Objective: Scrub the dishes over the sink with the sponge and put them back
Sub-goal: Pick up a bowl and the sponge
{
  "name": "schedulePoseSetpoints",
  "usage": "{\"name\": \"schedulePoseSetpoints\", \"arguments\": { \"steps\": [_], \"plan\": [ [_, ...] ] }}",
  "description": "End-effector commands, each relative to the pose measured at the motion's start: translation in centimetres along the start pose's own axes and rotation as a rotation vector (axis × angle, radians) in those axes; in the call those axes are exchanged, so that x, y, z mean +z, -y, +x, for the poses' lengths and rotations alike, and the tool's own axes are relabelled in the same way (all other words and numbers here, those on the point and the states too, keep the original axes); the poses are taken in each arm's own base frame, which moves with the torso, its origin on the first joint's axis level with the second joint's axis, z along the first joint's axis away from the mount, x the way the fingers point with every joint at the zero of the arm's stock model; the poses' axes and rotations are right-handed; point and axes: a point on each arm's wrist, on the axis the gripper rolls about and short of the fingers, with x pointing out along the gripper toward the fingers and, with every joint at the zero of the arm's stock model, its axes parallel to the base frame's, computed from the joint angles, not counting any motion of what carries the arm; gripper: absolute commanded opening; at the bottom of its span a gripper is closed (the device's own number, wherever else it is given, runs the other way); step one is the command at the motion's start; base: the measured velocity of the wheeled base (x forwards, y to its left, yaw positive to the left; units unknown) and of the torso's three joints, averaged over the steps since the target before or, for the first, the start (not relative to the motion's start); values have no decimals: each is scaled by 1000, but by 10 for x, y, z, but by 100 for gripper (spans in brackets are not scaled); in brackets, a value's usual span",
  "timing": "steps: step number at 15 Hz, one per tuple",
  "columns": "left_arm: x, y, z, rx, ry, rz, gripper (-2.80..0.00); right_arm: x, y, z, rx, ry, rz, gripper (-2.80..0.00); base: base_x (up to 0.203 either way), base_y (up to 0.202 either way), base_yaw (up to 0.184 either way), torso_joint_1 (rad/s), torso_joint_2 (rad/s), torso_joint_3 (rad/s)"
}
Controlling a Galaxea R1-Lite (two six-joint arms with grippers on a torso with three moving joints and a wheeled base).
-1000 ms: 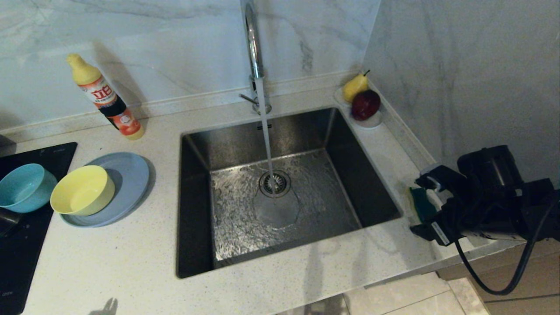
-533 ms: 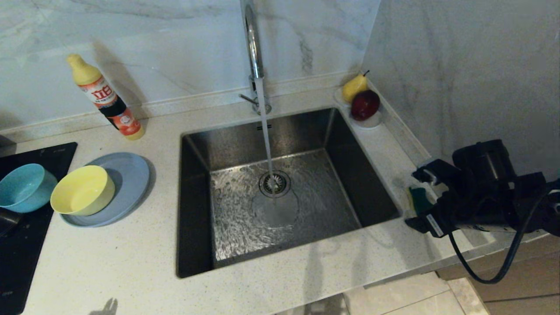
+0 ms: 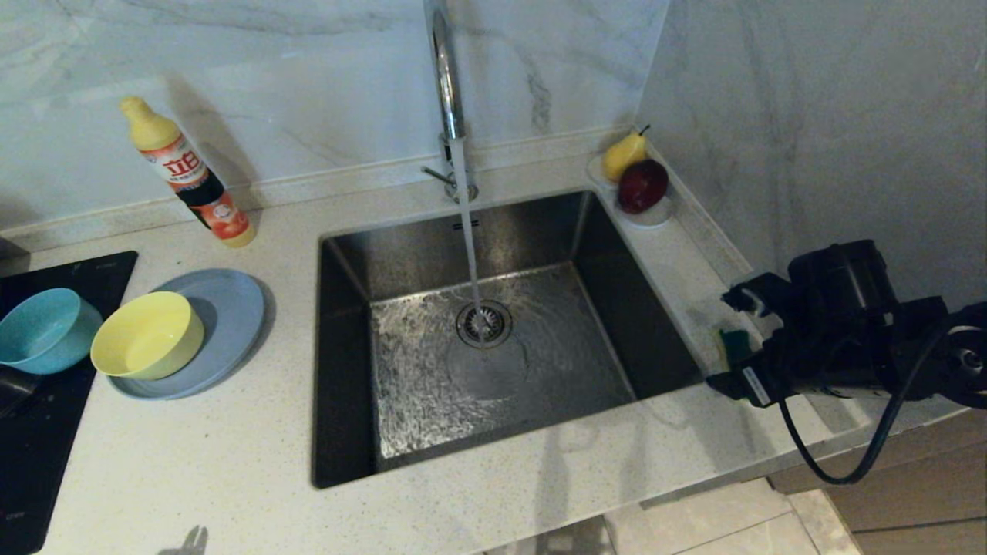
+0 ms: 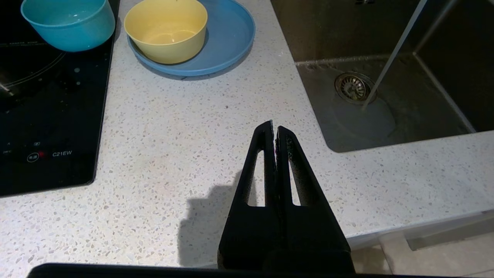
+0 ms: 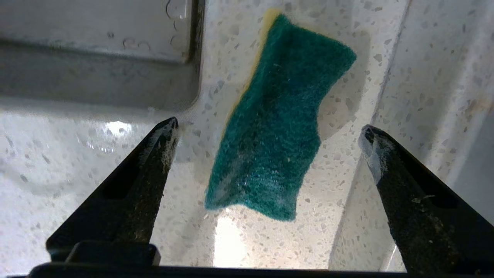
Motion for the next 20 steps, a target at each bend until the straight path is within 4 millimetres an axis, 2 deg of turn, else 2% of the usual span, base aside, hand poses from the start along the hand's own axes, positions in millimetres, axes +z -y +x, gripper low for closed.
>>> {"name": "schedulePoseSetpoints", "arguments": {
  "steps": [1,3,4,5,17,20],
  "plan": [
    [-11,0,2,2,-41,1,-280,-1,-2,6,2,-16,-4,0,0,0,0,0,0,0],
    [-11,0,2,2,-41,1,-280,-2,-2,6,3,-19,-4,0,0,0,0,0,0,0],
    [-11,0,2,2,-41,1,-280,-2,-2,6,2,-21,-6,-8,0,0,0,0,0,0],
    [-11,0,2,2,-41,1,-280,-2,-2,6,4,-20,-5,-280,0,0,0,0,0,0],
    [-11,0,2,2,-41,1,-280,-2,-2,7,1,-20,-3,-280,0,0,0,0,0,0],
    [-11,0,2,2,-41,1,-280,4,0,6,-5,-2,7,-280,0,0,0,0,0,0]
  ]
}}
